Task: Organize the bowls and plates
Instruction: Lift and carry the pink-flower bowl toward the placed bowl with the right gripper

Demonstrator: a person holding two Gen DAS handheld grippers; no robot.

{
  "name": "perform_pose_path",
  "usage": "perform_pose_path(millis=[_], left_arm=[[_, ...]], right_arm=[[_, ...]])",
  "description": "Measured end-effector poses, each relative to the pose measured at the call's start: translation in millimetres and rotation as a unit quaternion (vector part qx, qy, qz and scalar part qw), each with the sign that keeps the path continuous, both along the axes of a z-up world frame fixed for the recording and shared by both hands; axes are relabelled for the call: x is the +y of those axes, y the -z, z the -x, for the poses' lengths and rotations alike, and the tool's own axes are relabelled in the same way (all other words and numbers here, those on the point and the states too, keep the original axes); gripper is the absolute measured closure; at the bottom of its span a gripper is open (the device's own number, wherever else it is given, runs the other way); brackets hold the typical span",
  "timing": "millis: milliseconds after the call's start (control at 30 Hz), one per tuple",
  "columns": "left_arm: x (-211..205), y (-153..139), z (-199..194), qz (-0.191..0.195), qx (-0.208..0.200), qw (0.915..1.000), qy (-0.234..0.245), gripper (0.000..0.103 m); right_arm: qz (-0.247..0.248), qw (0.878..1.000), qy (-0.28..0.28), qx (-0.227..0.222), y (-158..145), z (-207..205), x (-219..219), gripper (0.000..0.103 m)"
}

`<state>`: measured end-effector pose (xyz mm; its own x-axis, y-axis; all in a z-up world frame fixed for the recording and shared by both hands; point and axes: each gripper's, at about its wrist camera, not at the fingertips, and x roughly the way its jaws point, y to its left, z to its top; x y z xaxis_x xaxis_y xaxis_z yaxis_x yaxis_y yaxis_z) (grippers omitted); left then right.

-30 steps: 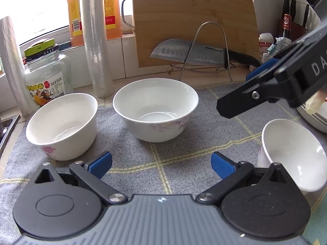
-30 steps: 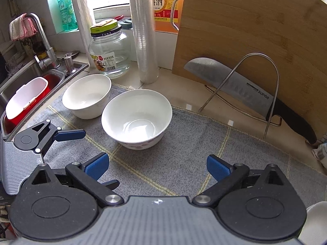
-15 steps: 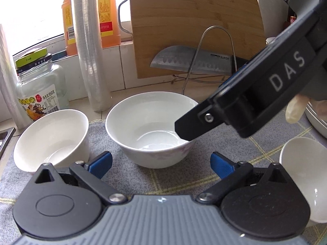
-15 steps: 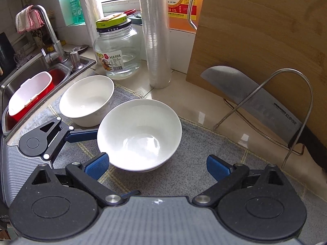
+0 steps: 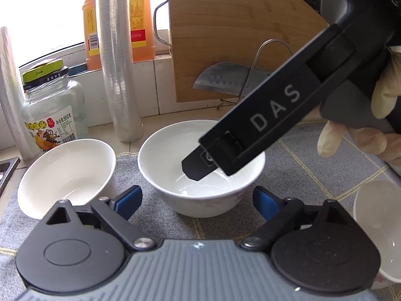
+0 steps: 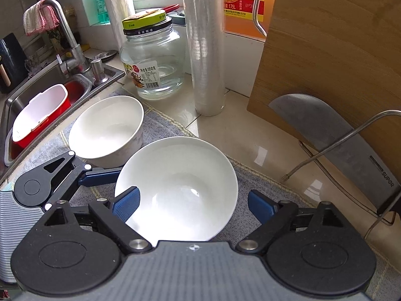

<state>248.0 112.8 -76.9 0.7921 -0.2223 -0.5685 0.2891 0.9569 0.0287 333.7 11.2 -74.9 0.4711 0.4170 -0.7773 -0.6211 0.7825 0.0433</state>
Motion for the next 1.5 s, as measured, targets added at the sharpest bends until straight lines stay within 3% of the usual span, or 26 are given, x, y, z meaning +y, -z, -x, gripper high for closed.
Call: perform_pose_path(millis=[600,1167,1500], left_arm=[[0.6,-2.5,1.1,-0.004,-0.014,0.9998,0.013,0.014],[-0.1,-4.9,5.7,-0.01,-0.018,0.9994,0.027,0.015],[-1.9,-25.7,30.4,-0.029,-0.019,0.9984,0.045,0.015]], right_arm=[[-0.015,1.0,-0.013,0.013,5.1,-15.6,5.7,0.02],[-0.007,1.0,-0.011,0.01,0.6,-9.2,6.2,0.021],[-0.019,1.0,-0.01,0.008,-18.1,17.9,-0.8,0.021]])
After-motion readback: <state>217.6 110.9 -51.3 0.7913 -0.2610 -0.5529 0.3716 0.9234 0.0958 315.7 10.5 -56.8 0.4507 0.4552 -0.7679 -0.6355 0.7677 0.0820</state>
